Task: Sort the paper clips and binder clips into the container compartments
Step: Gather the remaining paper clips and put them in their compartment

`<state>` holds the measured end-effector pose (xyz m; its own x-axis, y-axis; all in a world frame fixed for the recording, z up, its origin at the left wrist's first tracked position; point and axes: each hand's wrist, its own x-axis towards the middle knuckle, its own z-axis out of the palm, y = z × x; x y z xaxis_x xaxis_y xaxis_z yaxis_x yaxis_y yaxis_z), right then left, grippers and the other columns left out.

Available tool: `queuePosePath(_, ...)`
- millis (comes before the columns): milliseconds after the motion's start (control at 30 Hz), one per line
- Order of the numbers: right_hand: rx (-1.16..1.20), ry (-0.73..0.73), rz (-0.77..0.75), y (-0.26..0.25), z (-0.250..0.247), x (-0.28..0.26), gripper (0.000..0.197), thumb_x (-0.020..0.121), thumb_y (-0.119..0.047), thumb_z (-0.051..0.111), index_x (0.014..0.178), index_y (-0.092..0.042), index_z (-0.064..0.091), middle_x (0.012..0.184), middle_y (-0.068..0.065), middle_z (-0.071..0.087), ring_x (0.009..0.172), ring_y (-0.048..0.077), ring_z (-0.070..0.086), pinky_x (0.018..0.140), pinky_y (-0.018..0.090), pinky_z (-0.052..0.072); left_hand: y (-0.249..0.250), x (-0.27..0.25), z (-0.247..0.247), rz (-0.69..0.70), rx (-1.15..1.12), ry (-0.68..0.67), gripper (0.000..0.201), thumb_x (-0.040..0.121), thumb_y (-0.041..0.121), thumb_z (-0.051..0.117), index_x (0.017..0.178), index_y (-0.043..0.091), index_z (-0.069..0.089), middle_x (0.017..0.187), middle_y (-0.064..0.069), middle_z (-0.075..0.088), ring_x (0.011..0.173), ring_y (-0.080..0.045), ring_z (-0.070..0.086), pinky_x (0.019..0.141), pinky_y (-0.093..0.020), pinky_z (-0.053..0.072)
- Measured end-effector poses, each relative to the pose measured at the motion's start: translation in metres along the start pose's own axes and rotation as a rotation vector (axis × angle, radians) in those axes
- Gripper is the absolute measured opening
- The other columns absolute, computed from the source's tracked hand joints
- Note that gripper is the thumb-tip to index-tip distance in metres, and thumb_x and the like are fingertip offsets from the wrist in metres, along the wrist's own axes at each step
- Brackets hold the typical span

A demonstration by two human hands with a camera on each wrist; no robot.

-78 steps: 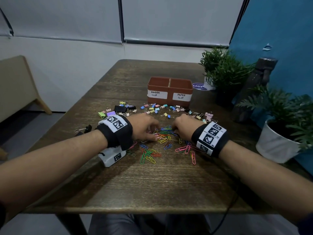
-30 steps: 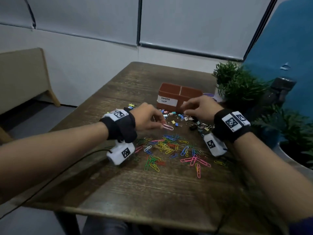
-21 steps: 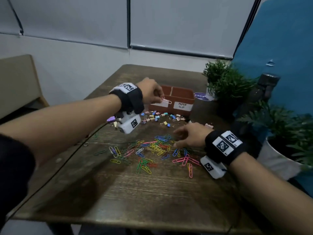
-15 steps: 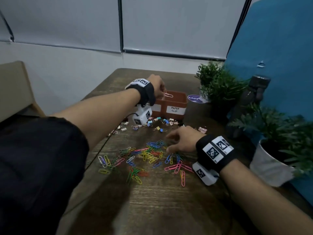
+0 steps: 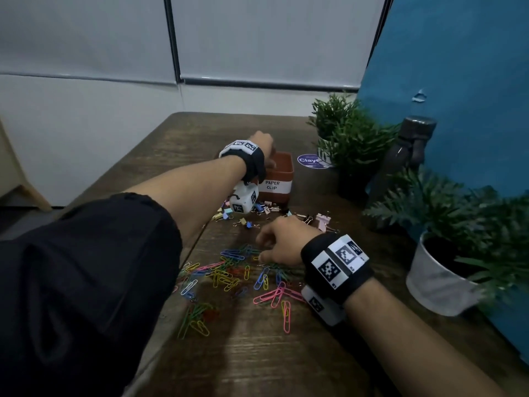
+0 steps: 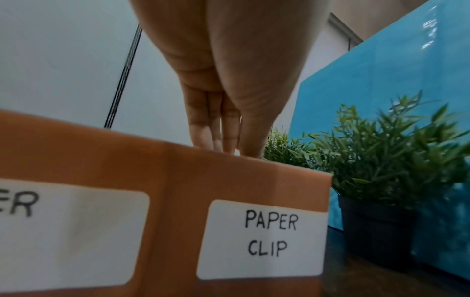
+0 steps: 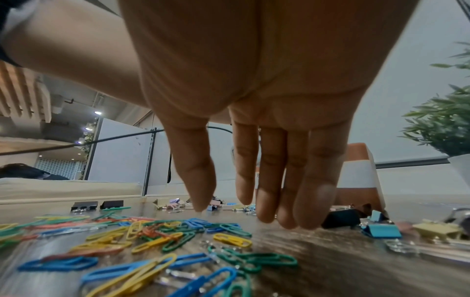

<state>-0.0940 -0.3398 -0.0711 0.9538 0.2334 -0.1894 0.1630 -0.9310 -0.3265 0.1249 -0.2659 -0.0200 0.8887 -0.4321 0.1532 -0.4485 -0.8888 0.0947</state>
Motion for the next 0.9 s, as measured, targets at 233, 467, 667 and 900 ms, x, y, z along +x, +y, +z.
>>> queuePosePath(233, 0.029, 0.014, 0.003, 0.001, 0.002, 0.003, 0.029, 0.086, -0.027, 0.073, 0.115, -0.027, 0.070, 0.117, -0.006, 0.067, 0.107, 0.013, 0.062, 0.096, 0.028, 0.050, -0.010, -0.068, -0.018, 0.145, 0.033, 0.091, 0.019, 0.086, 0.043, 0.067, 0.093, 0.027, 0.074, 0.092, 0.006, 0.072, 0.085, -0.018, 0.066, 0.072, -0.031, 0.052)
queuePosePath(467, 0.109, 0.067, -0.016, 0.010, -0.006, -0.020, 0.036, 0.083, -0.028, 0.077, 0.119, -0.030, 0.068, 0.097, -0.017, 0.067, 0.092, 0.000, 0.062, 0.086, 0.018, 0.046, -0.055, -0.185, -0.009, 0.223, 0.036, -0.184, 0.018, 0.085, 0.047, 0.067, 0.093, 0.031, 0.069, 0.078, 0.015, 0.065, 0.073, -0.005, 0.061, 0.068, -0.027, 0.052)
queuePosePath(667, -0.038, 0.011, 0.056, 0.024, -0.022, -0.059, 0.033, 0.082, -0.022, 0.077, 0.111, -0.036, 0.068, 0.083, -0.016, 0.070, 0.076, -0.006, 0.060, 0.069, 0.010, 0.043, -0.112, -0.258, -0.006, -0.030, 0.061, -0.511, 0.040, 0.076, 0.049, 0.071, 0.110, 0.038, 0.054, 0.075, 0.005, 0.072, 0.071, -0.012, 0.069, 0.072, -0.030, 0.058)
queuePosePath(900, -0.092, -0.089, 0.260, 0.027, -0.018, -0.074, 0.032, 0.076, -0.025, 0.083, 0.103, -0.030, 0.069, 0.087, -0.010, 0.069, 0.080, 0.011, 0.067, 0.070, 0.028, 0.059, -0.115, -0.289, -0.014, -0.083, 0.224, -0.604, 0.039, 0.070, 0.042, 0.082, 0.094, 0.036, 0.052, 0.083, 0.018, 0.059, 0.073, 0.001, 0.053, 0.056, -0.013, 0.035)
